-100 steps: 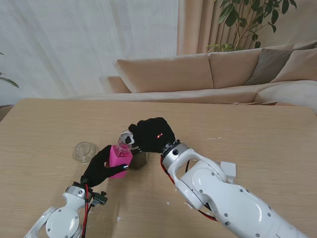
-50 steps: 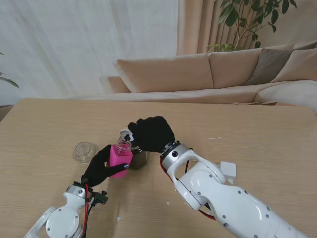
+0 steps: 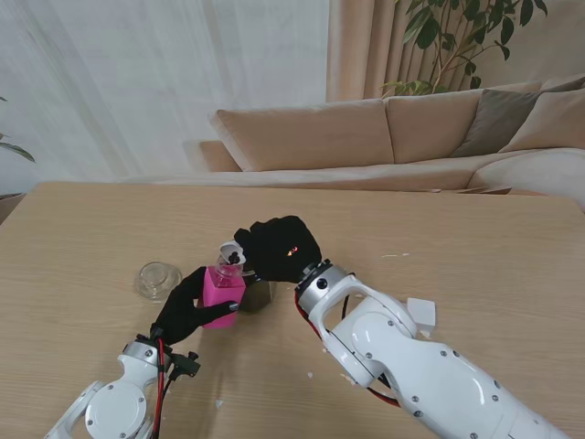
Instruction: Portion coffee beans from the glass jar into the coffee jar
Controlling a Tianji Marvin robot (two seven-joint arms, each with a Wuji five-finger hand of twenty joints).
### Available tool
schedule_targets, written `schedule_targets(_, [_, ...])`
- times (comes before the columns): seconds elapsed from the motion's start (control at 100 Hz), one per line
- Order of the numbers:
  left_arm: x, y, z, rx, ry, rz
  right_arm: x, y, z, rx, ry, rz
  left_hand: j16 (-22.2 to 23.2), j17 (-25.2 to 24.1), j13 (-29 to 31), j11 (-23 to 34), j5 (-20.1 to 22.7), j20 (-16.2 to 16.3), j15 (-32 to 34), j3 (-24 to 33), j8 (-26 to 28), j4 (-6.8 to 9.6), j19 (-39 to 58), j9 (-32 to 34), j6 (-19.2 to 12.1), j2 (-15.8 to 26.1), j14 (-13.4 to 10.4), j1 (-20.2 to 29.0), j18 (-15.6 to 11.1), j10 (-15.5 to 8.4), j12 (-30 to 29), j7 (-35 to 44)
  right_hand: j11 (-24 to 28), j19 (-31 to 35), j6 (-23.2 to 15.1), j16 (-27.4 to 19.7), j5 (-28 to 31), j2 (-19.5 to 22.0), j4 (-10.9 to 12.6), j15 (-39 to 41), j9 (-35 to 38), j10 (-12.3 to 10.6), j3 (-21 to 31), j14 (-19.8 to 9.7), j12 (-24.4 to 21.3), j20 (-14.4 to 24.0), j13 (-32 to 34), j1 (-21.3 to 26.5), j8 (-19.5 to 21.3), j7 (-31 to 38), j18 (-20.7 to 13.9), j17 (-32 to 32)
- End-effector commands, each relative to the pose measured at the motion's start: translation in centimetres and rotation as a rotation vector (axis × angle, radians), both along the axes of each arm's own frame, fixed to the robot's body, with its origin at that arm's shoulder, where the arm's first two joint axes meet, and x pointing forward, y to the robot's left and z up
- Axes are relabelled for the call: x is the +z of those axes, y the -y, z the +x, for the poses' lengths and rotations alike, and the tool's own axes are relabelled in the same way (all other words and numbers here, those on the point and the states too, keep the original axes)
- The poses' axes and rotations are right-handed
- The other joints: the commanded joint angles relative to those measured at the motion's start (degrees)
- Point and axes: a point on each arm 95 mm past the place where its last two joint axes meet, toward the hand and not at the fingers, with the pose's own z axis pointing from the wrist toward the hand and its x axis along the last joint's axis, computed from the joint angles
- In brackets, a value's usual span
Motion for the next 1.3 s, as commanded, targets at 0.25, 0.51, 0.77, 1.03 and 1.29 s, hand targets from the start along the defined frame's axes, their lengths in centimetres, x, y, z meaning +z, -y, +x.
schedule_targets(0.25, [0.2, 0.5, -0.1, -0.022, 0.002, -0.009, 0.0, -0.1, -0.4, 0.006, -0.038, 0.0, 0.8, 0.1, -1.4, 6.2, 2.4, 0.2, 0.6, 6.1, 2.6, 2.58, 0.9, 1.8, -6.6, 8.9, -0.4, 8.8, 0.3, -4.4, 1.8, 7.3, 0.5, 17.8, -1.7, 0.7, -0.5, 1.3, 1.6, 2.2, 0.8, 0.9, 0.7, -1.1, 0.8, -0.3, 1.6, 1.5, 0.7, 0.8, -8.3, 2.7])
schedule_targets(0.51, [0.2, 0.5, -0.1, -0.025, 0.005, -0.01, 0.0, 0.0, -0.3, 0.006, -0.061, 0.008, 0.8, 0.1, -1.4, 6.2, 2.5, 0.2, 0.5, 6.1, 2.7, 2.58, 0.9, 1.8, -6.6, 8.8, -0.5, 8.8, 0.3, -4.4, 1.9, 7.4, 0.5, 17.8, -2.0, 0.8, -0.5, 1.3, 1.6, 2.1, 0.8, 0.7, 0.4, -1.2, 0.9, -0.4, 1.4, 1.6, 0.7, 0.7, -8.3, 2.7])
schedule_targets(0.77, [0.2, 0.5, -0.1, -0.024, 0.005, -0.01, 0.2, 0.0, -0.3, -0.015, -0.001, -0.002, 0.7, 0.1, -1.4, 6.2, 2.5, 0.1, 0.5, 6.2, 2.6, 2.59, 0.9, 1.8, -6.6, 8.8, -0.4, 8.8, 0.3, -4.4, 1.8, 7.3, 0.3, 17.8, -2.2, 0.7, -0.5, 1.3, 1.6, 1.9, 0.8, 0.5, 0.6, -1.4, 0.9, -0.5, 1.5, 1.4, 0.7, 0.7, -8.5, 2.7])
schedule_targets(1.03, [0.3, 0.5, 0.0, -0.029, 0.007, -0.009, 0.4, -0.1, -0.3, -0.031, -0.017, 0.031, 0.7, 0.1, -1.3, 6.2, 2.5, 0.1, 0.5, 6.2, 2.6, 2.59, 0.9, 1.8, -6.6, 8.8, -0.4, 8.8, 0.3, -4.4, 1.9, 7.3, 0.4, 17.8, -1.8, 0.9, -0.5, 1.3, 1.6, 2.0, 0.8, 0.9, 0.6, -1.1, 1.0, -0.7, 1.5, 1.6, 0.7, 0.8, -8.8, 2.7])
schedule_targets(1.29, [0.2, -0.1, -0.1, -0.026, 0.019, 0.004, 0.9, 1.3, 1.4, -0.117, -0.04, 0.097, 0.8, 0.0, -1.4, 6.1, 2.5, 0.1, 0.6, 6.2, 2.7, 2.57, 0.9, 1.9, -6.7, 8.8, -0.5, 8.9, 0.3, -4.3, 1.9, 7.4, 0.4, 17.8, -1.7, 0.9, -0.4, 1.0, 1.5, 2.0, 0.9, 1.0, 0.8, -1.0, 1.0, -0.7, 1.6, 1.6, 0.7, 0.9, -8.8, 2.7])
